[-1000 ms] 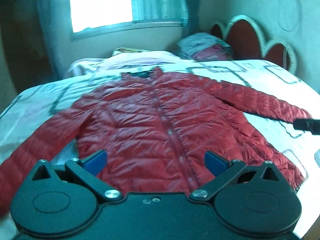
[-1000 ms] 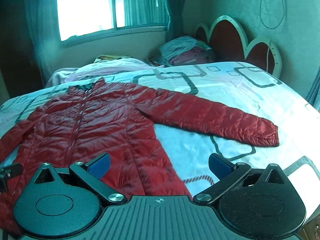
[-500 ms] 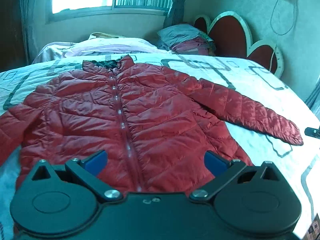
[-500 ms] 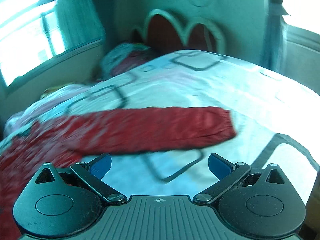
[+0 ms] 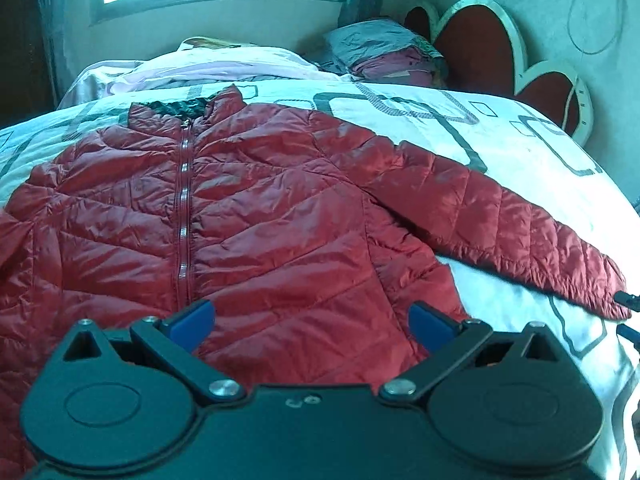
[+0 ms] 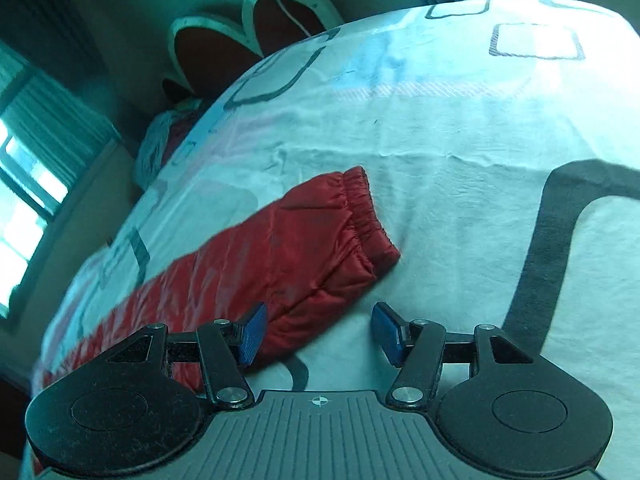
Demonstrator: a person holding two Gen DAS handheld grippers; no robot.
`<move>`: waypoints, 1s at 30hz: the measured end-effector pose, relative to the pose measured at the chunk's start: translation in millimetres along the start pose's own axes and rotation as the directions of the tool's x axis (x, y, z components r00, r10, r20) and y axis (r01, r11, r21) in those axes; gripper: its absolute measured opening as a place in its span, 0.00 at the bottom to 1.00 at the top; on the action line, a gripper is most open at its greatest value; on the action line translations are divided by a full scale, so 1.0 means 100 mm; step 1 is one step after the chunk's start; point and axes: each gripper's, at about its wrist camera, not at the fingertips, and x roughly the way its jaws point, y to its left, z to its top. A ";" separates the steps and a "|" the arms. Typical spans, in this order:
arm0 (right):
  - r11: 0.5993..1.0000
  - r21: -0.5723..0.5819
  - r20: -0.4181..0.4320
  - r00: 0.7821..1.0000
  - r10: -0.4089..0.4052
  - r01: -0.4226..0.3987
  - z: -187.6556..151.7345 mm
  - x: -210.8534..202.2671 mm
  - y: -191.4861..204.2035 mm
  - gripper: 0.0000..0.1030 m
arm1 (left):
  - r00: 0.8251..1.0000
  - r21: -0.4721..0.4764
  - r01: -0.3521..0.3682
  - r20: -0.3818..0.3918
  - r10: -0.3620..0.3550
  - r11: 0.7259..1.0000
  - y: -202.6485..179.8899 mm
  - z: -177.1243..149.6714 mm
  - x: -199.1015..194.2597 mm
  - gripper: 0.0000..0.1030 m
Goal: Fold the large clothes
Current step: 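Move the right tool to the red jacket's sleeve cuff and grasp it, then carry the sleeve cuff with the right tool across the jacket body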
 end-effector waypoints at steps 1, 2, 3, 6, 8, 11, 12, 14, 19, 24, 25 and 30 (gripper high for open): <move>1.000 -0.001 0.007 1.000 0.006 -0.006 0.01 0.01 0.00 0.57 | 1.000 -0.011 -0.008 -0.002 0.008 1.000 0.01 0.00 0.01 1.00; 1.000 0.001 0.013 1.000 0.012 -0.013 0.02 0.01 0.00 0.57 | 1.000 -0.022 -0.018 -0.003 0.018 1.000 0.03 0.01 0.01 1.00; 1.000 0.003 0.020 1.000 0.017 -0.017 0.04 0.02 0.00 0.57 | 1.000 -0.032 -0.031 -0.007 0.030 0.999 0.06 0.01 0.02 1.00; 1.000 -0.010 0.030 1.000 0.003 -0.002 0.05 0.04 0.04 0.33 | 0.997 -0.054 -0.070 -0.021 0.069 0.996 0.20 0.04 0.03 1.00; 1.000 -0.019 0.018 1.000 -0.015 0.015 0.07 0.12 0.07 0.16 | 0.996 -0.070 -0.089 -0.031 0.087 0.994 0.35 0.04 0.04 1.00; 0.987 -0.153 0.066 0.997 -0.043 0.052 0.05 0.11 0.34 0.06 | 0.992 -0.076 -0.124 -0.047 0.120 0.989 0.59 0.06 0.04 1.00; 0.980 -0.193 0.084 0.996 -0.035 0.051 0.04 0.11 0.46 0.05 | 0.993 -0.098 -0.112 -0.037 0.109 0.989 0.71 0.05 0.01 1.00; 0.962 -0.272 0.112 0.994 0.003 0.028 -0.02 0.04 0.75 0.04 | 0.992 -0.141 -0.123 -0.016 0.122 0.982 0.94 0.05 -0.03 1.00; 0.866 -0.491 0.085 0.984 0.156 -0.095 -0.41 -0.04 1.75 0.04 | 0.991 -0.189 -0.126 0.009 0.130 0.974 1.55 0.05 -0.09 0.97; 0.736 -0.624 -0.055 0.955 0.293 -0.262 -1.22 0.01 2.82 0.04 | 0.984 -0.210 -0.164 0.030 0.173 0.964 2.08 0.07 -0.15 0.98; 0.704 -0.648 -0.088 0.947 0.309 -0.290 -1.42 0.03 3.03 0.04 | 0.984 -0.225 -0.161 0.035 0.174 0.961 2.20 0.07 -0.18 0.98; 0.521 -0.741 -0.264 0.897 0.354 -0.424 -2.46 0.16 3.85 0.04 | 0.989 -0.296 -0.098 0.073 0.125 0.950 2.70 0.01 -0.33 0.87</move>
